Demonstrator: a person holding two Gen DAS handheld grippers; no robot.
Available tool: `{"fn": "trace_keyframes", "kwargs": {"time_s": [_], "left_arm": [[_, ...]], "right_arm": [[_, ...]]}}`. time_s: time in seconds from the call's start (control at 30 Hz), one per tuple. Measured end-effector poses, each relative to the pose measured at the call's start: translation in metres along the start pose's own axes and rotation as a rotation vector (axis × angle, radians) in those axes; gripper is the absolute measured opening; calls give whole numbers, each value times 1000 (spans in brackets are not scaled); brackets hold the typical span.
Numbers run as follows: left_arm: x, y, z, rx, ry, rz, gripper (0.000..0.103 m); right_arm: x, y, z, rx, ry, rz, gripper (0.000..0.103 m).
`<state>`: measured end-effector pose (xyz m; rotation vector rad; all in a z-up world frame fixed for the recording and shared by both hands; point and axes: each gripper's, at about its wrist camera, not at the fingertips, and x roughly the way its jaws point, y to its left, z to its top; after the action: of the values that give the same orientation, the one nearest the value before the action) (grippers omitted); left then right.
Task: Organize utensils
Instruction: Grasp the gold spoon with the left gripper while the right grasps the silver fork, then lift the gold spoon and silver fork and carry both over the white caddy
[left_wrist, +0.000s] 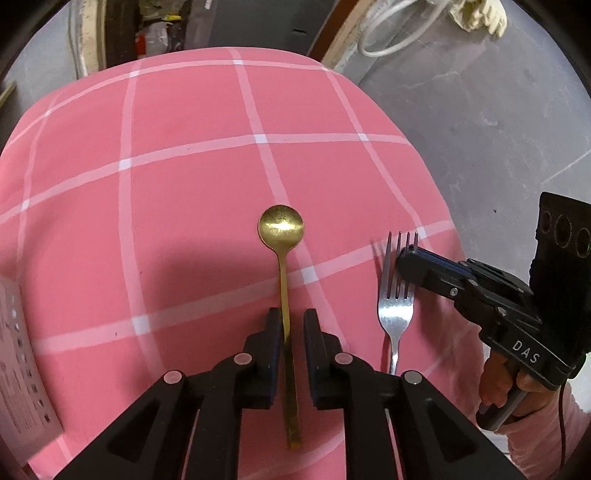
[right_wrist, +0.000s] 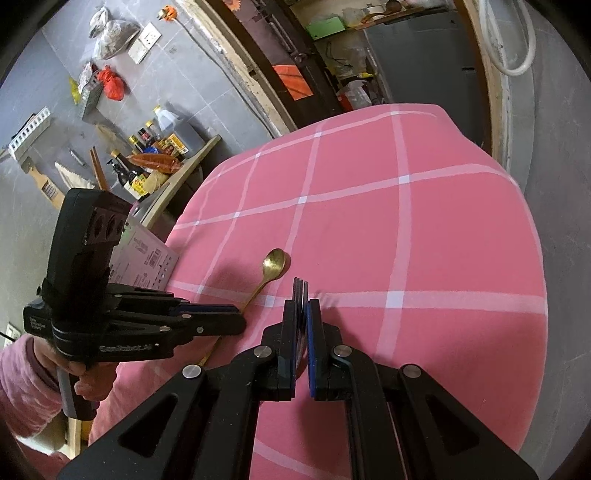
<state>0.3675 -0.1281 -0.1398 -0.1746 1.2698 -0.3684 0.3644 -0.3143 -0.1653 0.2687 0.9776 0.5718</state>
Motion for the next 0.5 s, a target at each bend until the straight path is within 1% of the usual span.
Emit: {"fn": "trace_keyframes", "kwargs": {"time_s": [0.03,0.13,0.23,0.37,0.5], "left_arm": [[0,0,1,8,4,15,5],[-2,0,-3,7,-17,16,5],[-6,1,-15,11,-85,2,5],[-13,-8,-41,66,-188,13,4],[-26,-7,-55,66,-259,5,4]], "right_arm": [[0,-1,-1,6,-2,-1,5],[-1,2,-5,32,-14,-18,5],[-5,11,-12,34,-36,-48,3],[-15,26,-22,15,-81,-82,2],[-31,39,-26,5,-134,-121,2]]}}
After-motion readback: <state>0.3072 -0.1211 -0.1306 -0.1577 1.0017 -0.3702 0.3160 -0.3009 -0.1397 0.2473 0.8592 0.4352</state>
